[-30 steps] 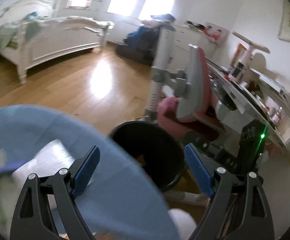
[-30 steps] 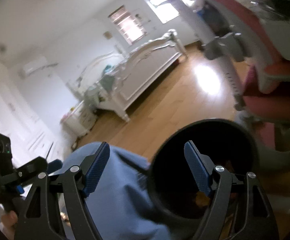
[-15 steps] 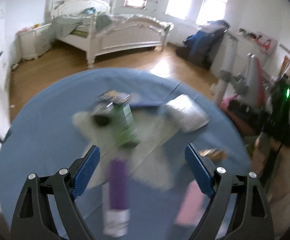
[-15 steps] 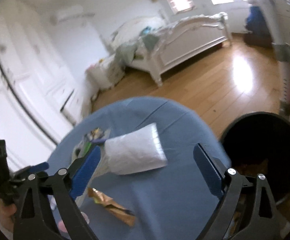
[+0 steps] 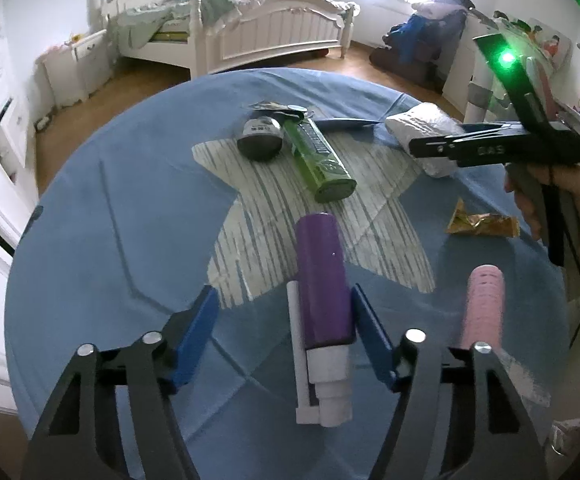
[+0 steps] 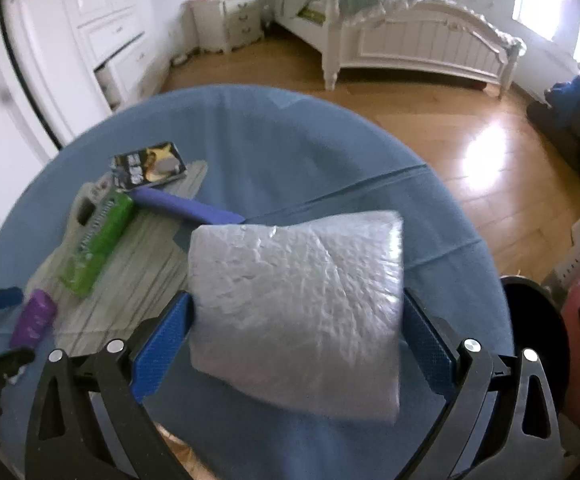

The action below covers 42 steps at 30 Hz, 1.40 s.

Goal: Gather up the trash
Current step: 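Grasp the purple tube with the left tool while the right tool grasps the white foil packet, then carry the purple tube and foil packet over the bin and open both tools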

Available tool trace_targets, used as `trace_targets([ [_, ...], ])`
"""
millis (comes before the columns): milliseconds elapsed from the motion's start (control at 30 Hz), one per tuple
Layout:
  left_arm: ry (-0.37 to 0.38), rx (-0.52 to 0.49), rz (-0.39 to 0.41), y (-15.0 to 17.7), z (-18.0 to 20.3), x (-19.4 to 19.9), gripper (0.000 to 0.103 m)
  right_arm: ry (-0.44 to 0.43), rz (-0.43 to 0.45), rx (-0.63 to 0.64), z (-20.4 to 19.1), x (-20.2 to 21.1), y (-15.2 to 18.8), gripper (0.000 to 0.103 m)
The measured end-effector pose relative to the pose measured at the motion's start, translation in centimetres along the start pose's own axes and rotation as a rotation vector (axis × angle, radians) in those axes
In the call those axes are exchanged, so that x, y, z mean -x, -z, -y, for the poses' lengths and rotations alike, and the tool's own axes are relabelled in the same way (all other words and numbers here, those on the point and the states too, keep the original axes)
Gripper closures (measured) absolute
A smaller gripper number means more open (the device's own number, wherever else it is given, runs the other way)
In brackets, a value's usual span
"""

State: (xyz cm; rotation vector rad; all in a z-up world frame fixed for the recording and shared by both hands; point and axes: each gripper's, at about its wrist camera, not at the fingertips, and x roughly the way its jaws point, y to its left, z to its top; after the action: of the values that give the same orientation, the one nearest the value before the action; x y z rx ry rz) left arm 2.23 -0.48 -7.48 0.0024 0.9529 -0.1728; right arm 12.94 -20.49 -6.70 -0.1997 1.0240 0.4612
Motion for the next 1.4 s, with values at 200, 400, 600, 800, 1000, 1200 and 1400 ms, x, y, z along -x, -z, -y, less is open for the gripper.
trace_targets([
  [200, 0.039, 0.049, 0.018, -0.5, -1.8, 0.1, 0.072, -0.023, 0.030, -0.040, -0.3, 0.1, -0.2, 0.049],
  [400, 0.093, 0.096, 0.050, -0.7, -2.8, 0.6, 0.072, -0.122, 0.090, -0.099, 0.4, 2.2, 1.0, 0.073],
  [600, 0.125, 0.119, 0.142, -2.0, -2.3, 2.7, 0.072, -0.214, 0.237, -0.125, 0.5, 6.9, 2.8, 0.074],
  [800, 0.209, 0.059, 0.242, -5.6, 2.2, 4.8, 0.073, -0.211, 0.378, -0.166, 2.3, 12.0, 4.3, 0.074],
  [1000, 0.333, 0.002, 0.315, -9.4, 8.3, 5.4, 0.078, -0.117, 0.487, -0.212, 5.9, 16.9, 7.5, 0.074],
  [1200, 0.440, -0.067, 0.322, -12.3, 14.1, 3.8, 0.078, -0.036, 0.537, -0.288, 10.6, 19.4, 10.8, 0.074],
  [1400, 0.492, -0.099, 0.297, -14.4, 18.0, 1.5, 0.078, 0.029, 0.575, -0.379, 15.5, 20.5, 13.8, 0.074],
])
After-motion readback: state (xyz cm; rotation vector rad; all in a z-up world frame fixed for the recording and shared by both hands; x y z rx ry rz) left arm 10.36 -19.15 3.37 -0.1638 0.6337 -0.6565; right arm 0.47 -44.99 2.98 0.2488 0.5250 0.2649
